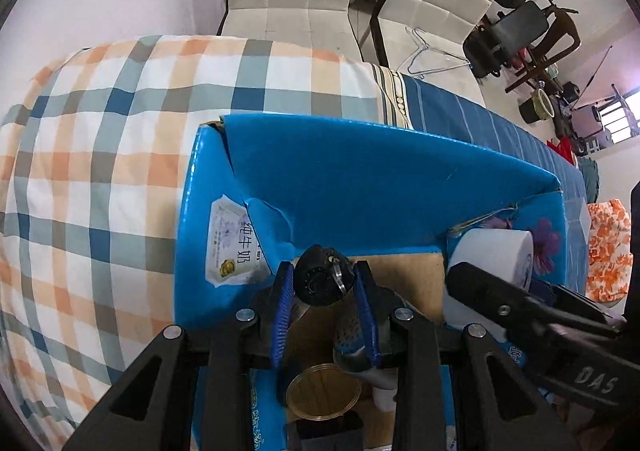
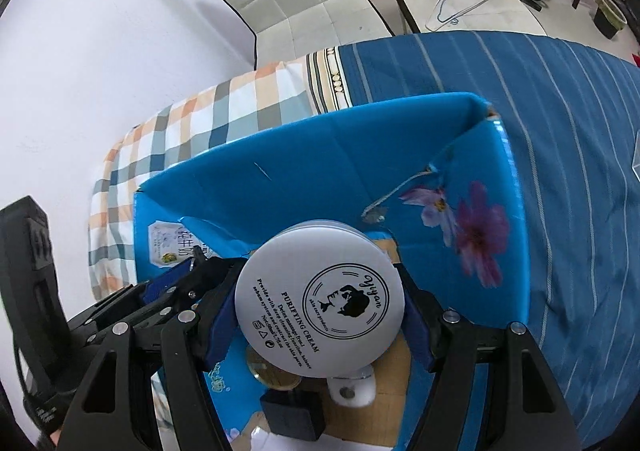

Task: Organize rigid objects
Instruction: 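Lower the keys and cream jar into the box and open both tools, then lift both tools out of the box and move toward the clear cube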

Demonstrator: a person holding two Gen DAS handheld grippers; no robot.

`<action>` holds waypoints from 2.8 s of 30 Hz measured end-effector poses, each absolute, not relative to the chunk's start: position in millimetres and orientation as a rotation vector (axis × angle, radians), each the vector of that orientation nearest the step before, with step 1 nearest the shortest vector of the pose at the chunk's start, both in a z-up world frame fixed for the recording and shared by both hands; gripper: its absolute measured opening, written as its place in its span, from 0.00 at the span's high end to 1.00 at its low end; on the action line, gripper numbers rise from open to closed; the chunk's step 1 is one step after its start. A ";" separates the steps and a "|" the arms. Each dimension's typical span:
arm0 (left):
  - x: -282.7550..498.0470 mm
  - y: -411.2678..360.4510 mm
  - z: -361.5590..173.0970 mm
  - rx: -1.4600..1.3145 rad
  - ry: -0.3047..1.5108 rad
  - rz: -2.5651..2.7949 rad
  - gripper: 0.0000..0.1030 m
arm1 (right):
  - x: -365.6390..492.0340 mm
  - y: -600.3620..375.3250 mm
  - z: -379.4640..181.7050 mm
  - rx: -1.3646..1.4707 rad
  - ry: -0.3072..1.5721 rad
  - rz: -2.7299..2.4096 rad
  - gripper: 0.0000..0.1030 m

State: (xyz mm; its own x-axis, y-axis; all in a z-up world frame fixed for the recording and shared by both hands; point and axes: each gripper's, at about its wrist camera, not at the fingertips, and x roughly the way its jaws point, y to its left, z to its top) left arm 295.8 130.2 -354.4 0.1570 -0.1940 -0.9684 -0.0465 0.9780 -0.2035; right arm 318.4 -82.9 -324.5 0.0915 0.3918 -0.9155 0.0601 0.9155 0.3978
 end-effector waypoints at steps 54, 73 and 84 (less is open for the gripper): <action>275.5 134.4 -336.5 -0.122 1.360 -0.013 0.57 | 322.5 -65.5 -358.7 0.268 1.530 0.125 0.29; 223.4 140.2 -271.4 -0.086 1.206 0.068 0.00 | 278.3 -90.8 -299.5 0.137 1.477 0.189 0.10; 160.8 120.6 -229.2 -0.087 1.132 0.107 0.00 | 209.0 -94.4 -243.3 0.037 1.329 0.299 0.00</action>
